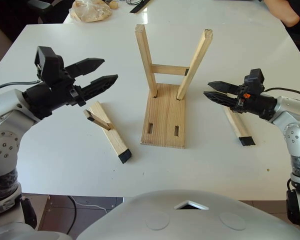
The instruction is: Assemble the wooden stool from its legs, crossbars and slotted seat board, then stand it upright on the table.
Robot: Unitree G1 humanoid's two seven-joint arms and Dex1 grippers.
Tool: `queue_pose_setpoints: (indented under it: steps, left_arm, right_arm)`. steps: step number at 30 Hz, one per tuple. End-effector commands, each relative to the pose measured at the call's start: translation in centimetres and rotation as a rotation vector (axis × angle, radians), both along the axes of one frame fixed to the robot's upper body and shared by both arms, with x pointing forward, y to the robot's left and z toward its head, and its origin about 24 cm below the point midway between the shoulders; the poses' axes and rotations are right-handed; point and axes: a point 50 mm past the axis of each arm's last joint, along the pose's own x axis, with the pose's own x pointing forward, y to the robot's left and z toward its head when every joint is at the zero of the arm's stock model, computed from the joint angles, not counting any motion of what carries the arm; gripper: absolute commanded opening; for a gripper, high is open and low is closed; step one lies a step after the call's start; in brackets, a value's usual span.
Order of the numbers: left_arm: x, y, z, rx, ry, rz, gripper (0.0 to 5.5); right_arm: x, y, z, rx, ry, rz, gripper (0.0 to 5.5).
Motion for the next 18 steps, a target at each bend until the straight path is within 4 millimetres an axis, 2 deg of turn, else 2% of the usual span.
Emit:
queue_pose_setpoints:
  steps: [1,3,4,5,6,8,10,12,14,15,18]
  left_arm:
    - [-1.0,0.0,-5.5,-0.009,0.187,0.002,3.14]
    - [-1.4,0.6,-9.0,-0.010,0.287,0.042,3.14]
    - [-1.6,0.9,-10.3,-0.016,0.319,0.072,3.14]
    - [-1.6,1.1,-10.7,-0.033,0.326,0.093,3.14]
    - [-1.3,1.1,-9.9,-0.074,0.295,0.095,3.14]
    - [-0.3,0.4,-5.9,-0.154,0.167,0.056,3.14]
    - [0.3,-0.7,-0.9,-0.219,0.016,-0.013,3.14]
    - [-0.3,-2.0,2.1,-0.226,-0.064,-0.103,3.14]
    - [-1.0,-3.2,2.9,-0.186,-0.063,-0.174,3.14]
    - [-1.5,-3.8,2.4,-0.138,-0.033,-0.207,3.14]
    - [-3.1,-4.8,-1.2,-0.008,0.126,-0.251,3.14]
  right_arm:
    - [0.1,0.1,0.0,-0.006,0.009,0.012,2.00]
    - [0.3,0.1,-0.1,-0.011,0.014,0.017,2.00]
    - [0.5,0.1,-0.1,-0.015,0.016,0.023,2.00]
    - [0.7,0.2,-0.1,-0.020,0.016,0.030,2.00]
    - [0.8,0.2,0.0,-0.023,0.015,0.036,2.00]
    - [0.8,0.0,0.3,-0.022,0.010,0.035,2.00]
    - [0.7,-0.3,0.2,-0.020,0.010,0.023,2.00]
    - [0.5,-0.4,0.1,-0.019,0.011,0.011,2.00]
    - [0.1,-0.3,-0.1,-0.011,0.010,-0.005,2.00]
    - [0.0,-0.3,-0.2,-0.007,0.010,-0.013,2.00]
    - [-0.4,-0.2,-0.5,0.002,0.010,-0.034,2.00]
